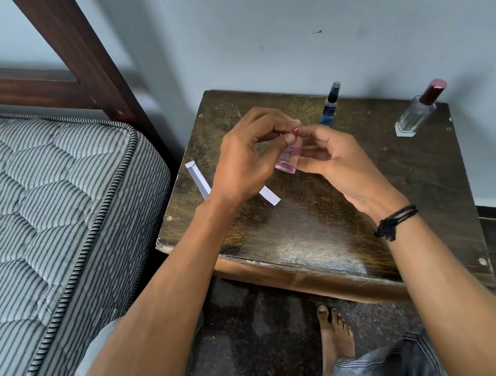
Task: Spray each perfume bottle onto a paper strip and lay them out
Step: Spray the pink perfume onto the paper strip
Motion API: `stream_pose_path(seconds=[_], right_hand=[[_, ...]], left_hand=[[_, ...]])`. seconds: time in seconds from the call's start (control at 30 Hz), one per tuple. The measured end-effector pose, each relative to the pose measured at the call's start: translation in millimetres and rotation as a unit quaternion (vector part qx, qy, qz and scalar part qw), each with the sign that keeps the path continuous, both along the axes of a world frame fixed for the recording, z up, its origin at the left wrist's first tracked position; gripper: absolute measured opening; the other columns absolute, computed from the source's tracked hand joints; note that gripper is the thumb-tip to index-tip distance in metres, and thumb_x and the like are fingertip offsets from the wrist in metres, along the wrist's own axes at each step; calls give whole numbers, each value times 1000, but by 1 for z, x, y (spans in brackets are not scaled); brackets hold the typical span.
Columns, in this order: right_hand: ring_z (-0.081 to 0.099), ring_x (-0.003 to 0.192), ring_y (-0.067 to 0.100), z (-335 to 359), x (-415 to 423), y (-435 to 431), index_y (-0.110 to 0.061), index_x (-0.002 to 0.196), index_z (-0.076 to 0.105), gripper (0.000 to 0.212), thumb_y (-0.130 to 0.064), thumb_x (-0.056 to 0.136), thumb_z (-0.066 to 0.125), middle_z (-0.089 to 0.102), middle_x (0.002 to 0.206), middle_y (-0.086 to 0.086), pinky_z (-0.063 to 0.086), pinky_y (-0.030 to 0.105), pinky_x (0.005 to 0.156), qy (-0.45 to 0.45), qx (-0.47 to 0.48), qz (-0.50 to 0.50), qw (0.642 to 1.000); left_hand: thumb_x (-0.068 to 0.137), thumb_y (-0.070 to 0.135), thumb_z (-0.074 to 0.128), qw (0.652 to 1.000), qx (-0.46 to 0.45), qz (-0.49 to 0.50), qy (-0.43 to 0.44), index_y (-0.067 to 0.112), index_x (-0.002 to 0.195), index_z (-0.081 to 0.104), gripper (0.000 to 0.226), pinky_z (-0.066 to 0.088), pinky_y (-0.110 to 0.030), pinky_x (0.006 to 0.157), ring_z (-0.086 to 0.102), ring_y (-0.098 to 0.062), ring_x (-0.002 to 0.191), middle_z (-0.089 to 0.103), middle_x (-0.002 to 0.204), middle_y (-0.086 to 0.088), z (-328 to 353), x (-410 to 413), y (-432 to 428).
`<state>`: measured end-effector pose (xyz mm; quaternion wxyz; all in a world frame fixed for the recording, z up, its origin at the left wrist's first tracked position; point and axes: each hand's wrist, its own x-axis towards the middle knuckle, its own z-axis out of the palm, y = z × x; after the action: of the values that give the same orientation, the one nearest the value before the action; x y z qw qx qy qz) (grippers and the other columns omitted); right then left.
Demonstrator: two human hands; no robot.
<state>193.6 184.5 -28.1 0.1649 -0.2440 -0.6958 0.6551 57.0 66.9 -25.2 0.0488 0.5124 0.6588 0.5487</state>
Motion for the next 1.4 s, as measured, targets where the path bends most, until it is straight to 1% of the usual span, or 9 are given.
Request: stream_pose_path(seconds=[0.1, 0.17, 0.43, 0.8, 0.93, 1.07, 1.2, 1.33, 1.4], right_hand=[[73, 105, 15, 0, -1, -4, -24, 112, 69, 45, -29, 70, 84, 76, 108, -2, 57, 38, 98, -7, 28, -14, 999], [73, 103, 13, 0, -1, -4, -24, 111, 69, 46, -32, 67, 83, 76, 107, -3, 58, 36, 97, -9, 40, -18, 999], [73, 102, 15, -5, -2, -1, -19, 110, 69, 33, -10, 81, 82, 76, 106, 0, 57, 42, 99, -23, 59, -21, 998], [72, 105, 15, -6, -1, 0, -20, 114, 68, 32, -9, 86, 79, 76, 108, -1, 56, 46, 101, -44, 82, -18, 996], [72, 104, 11, -3, 0, -1, -20, 115, 68, 30, -8, 89, 77, 76, 109, -3, 56, 42, 100, -46, 86, -17, 995], [73, 104, 12, -1, 1, -2, -20, 115, 68, 30, -3, 91, 74, 76, 108, -2, 57, 38, 99, -51, 90, -18, 994], [72, 104, 5, 2, 6, 1, -26, 114, 66, 34, 0, 93, 70, 77, 109, -8, 54, 29, 98, -64, 93, -17, 993], [71, 103, 3, 3, 11, 7, -31, 115, 64, 37, -1, 94, 69, 75, 108, -10, 53, 27, 98, -72, 102, -25, 992], [70, 103, 3, 3, 13, 8, -31, 117, 64, 37, -2, 94, 69, 75, 108, -11, 53, 29, 98, -76, 103, -25, 991]], left_hand=[[90, 2, 71, 1000, -4, -1, 14, 4, 105, 74, 15, 59, -35, 90, 68, -16, 103, 67, 110, -6, 1, 1, -1], [90, 2, 71, 1000, -6, 1, 14, 4, 105, 75, 15, 59, -35, 90, 68, -15, 103, 67, 110, -5, 1, 1, 0], [89, 3, 72, 1000, -7, 1, 5, 6, 104, 75, 15, 58, -31, 90, 69, -15, 102, 68, 109, -5, 0, 1, 0], [89, 3, 73, 1000, -16, 1, 5, 7, 106, 75, 18, 59, -33, 90, 69, -16, 102, 68, 110, -6, 1, 2, 1], [86, 5, 77, 999, -19, 1, -42, 9, 107, 76, 21, 58, -28, 89, 70, -13, 98, 70, 109, -6, 5, 2, 0], [81, 8, 81, 993, -36, -18, -109, 12, 113, 73, 33, 59, -32, 90, 72, -14, 96, 73, 105, -4, 10, -2, -2], [80, 8, 82, 989, -50, -23, -138, 16, 118, 69, 40, 57, -29, 91, 71, -13, 96, 73, 103, -3, 17, -11, -6], [85, 18, 79, 982, -150, 93, -68, 20, 108, 75, 23, 57, -23, 84, 68, -2, 84, 73, 94, 8, 17, -36, -15], [87, 23, 78, 963, -232, 135, -23, 23, 103, 77, 16, 57, -28, 88, 68, -4, 85, 73, 91, 11, 11, -50, -22]])
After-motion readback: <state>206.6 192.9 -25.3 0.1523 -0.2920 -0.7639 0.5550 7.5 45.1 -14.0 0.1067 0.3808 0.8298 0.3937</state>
